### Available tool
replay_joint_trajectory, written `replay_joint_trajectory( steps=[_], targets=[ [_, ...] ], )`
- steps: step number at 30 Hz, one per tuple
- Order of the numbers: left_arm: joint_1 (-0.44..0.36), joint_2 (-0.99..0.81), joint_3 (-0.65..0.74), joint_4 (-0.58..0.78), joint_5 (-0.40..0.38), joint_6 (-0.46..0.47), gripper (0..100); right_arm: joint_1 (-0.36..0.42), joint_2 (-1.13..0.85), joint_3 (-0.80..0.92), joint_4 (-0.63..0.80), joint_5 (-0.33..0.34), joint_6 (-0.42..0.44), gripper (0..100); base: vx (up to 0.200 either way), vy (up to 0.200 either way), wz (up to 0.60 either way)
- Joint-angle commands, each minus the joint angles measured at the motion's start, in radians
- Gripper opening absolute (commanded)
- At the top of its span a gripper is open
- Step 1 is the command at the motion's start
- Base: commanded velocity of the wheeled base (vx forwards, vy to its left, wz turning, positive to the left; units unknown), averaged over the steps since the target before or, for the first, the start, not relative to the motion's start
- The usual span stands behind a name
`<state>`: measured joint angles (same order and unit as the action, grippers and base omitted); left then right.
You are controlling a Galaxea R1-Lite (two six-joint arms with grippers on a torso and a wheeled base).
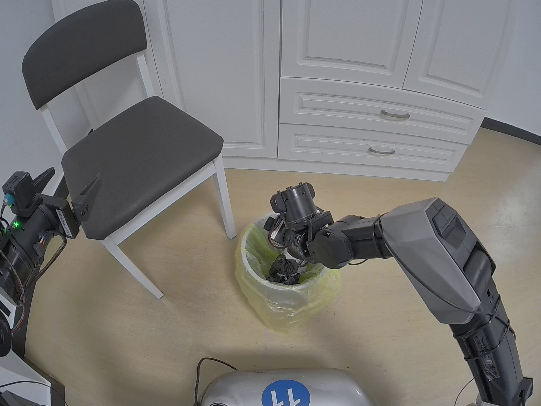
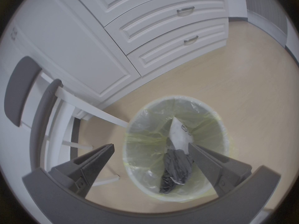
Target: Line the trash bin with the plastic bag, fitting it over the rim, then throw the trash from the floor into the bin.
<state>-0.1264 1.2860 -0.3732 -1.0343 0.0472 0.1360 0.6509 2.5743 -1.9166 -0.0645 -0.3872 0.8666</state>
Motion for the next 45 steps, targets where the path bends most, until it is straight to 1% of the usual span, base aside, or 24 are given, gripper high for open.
replay_joint_trajectory(
  steps=[1, 2, 8, 9, 10, 11, 12, 14, 16, 18, 19, 20, 23, 25, 29, 30, 34, 37, 38, 41, 42, 43, 44, 45],
  targets=[
    [-0.007, 0.007, 0.01, -0.001, 0.0, 0.001, 100, 0.001, -0.109, 0.169, -0.051, -0.005, -0.09, 100, 0.0, 0.0, 0.0],
    [-0.007, 0.009, 0.011, -0.001, 0.0, 0.001, 100, 0.0, -0.118, 0.186, -0.063, -0.004, -0.101, 100, 0.0, 0.0, 0.0],
    [-0.038, 0.021, 0.034, -0.001, 0.0, 0.002, 100, -0.03, -0.21, 0.453, -0.367, 0.005, -0.344, 100, 0.0, 0.0, 0.0],
    [-0.05, 0.021, 0.04, -0.001, 0.0, 0.002, 100, -0.039, -0.229, 0.521, -0.457, 0.016, -0.414, 100, 0.0, 0.0, 0.0],
    [-0.053, 0.023, 0.042, -0.001, 0.0, 0.002, 100, -0.04, -0.235, 0.541, -0.485, 0.019, -0.436, 100, 0.0, 0.0, 0.0],
    [-0.065, 0.023, 0.046, -0.001, 0.0, 0.004, 100, -0.054, -0.255, 0.607, -0.574, 0.034, -0.497, 100, 0.0, 0.0, 0.0],
    [-0.068, 0.024, 0.048, -0.001, 0.0, 0.004, 100, -0.059, -0.263, 0.633, -0.609, 0.045, -0.52, 100, 0.0, 0.0, 0.0],
    [-0.079, 0.032, 0.057, -0.001, 0.0, 0.004, 100, -0.088, -0.293, 0.74, -0.753, 0.105, -0.612, 100, 0.0, 0.0, 0.0],
    [-0.081, 0.041, 0.066, -0.001, 0.0, 0.002, 100, -0.111, -0.312, 0.808, -0.842, 0.151, -0.678, 100, 0.0, 0.0, 0.0],
    [-0.095, 0.07, 0.082, -0.004, 0.0, -0.001, 100, -0.16, -0.325, 0.906, -1.015, 0.228, -0.808, 100, 0.0, 0.0, 0.0],
    [-0.095, 0.07, 0.082, -0.004, 0.0, -0.001, 100, -0.16, -0.325, 0.906, -1.015, 0.228, -0.808, 100, 0.0, 0.0, 0.0],
    [-0.102, 0.105, 0.092, -0.027, 0.0, -0.004, 100, -0.191, -0.321, 0.955, -1.134, 0.263, -0.89, 100, 0.0, 0.0, 0.0],
    [-0.124, 0.204, 0.122, -0.124, 0.002, -0.007, 100, -0.241, -0.313, 1.025, -1.281, 0.289, -1.012, 100, 0.0, 0.0, 0.0],
    [-0.147, 0.286, 0.152, -0.221, 0.002, -0.007, 100, -0.258, -0.312, 1.071, -1.336, 0.291, -1.058, 100, 0.0, 0.0, 0.0],
    [-0.185, 0.481, 0.217, -0.498, 0.006, -0.006, 100, -0.267, -0.312, 1.14, -1.4, 0.289, -1.069, 100, 0.0, 0.0, 0.0],
    [-0.19, 0.513, 0.218, -0.526, 0.014, -0.004, 100, -0.272, -0.315, 1.157, -1.416, 0.284, -1.068, 100, 0.0, 0.0, 0.0],
    [-0.206, 0.523, 0.232, -0.497, 0.075, -0.021, 100, -0.304, -0.321, 1.252, -1.506, 0.275, -1.068, 100, 0.0, 0.0, 0.0],
    [-0.206, 0.516, 0.241, -0.498, 0.103, -0.081, 100, -0.336, -0.347, 1.374, -1.506, 0.257, -1.063, 100, 0.0, 0.0, 0.0],
    [-0.206, 0.516, 0.241, -0.498, 0.103, -0.084, 100, -0.338, -0.35, 1.378, -1.506, 0.254, -1.063, 100, 0.0, 0.0, 0.0],
    [-0.193, 0.507, 0.27, -0.498, 0.114, -0.134, 100, -0.359, -0.434, 1.505, -1.506, 0.179, -1.008, 100, 0.0, 0.0, 0.0],
    [-0.193, 0.506, 0.272, -0.5, 0.114, -0.136, 100, -0.359, -0.437, 1.51, -1.506, 0.176, -1.005, 100, 0.0, 0.0, 0.0],
    [-0.188, 0.5, 0.295, -0.5, 0.112, -0.154, 100, -0.359, -0.474, 1.555, -1.506, 0.139, -0.966, 100, 0.0, 0.0, 0.0],
    [-0.188, 0.497, 0.303, -0.5, 0.114, -0.156, 100, -0.359, -0.483, 1.568, -1.506, 0.13, -0.957, 100, 0.0, 0.0, 0.0],
    [-0.187, 0.486, 0.332, -0.5, 0.112, -0.157, 100, -0.359, -0.514, 1.613, -1.506, 0.099, -0.926, 100, 0.0, 0.0, 0.0]
  ],
)
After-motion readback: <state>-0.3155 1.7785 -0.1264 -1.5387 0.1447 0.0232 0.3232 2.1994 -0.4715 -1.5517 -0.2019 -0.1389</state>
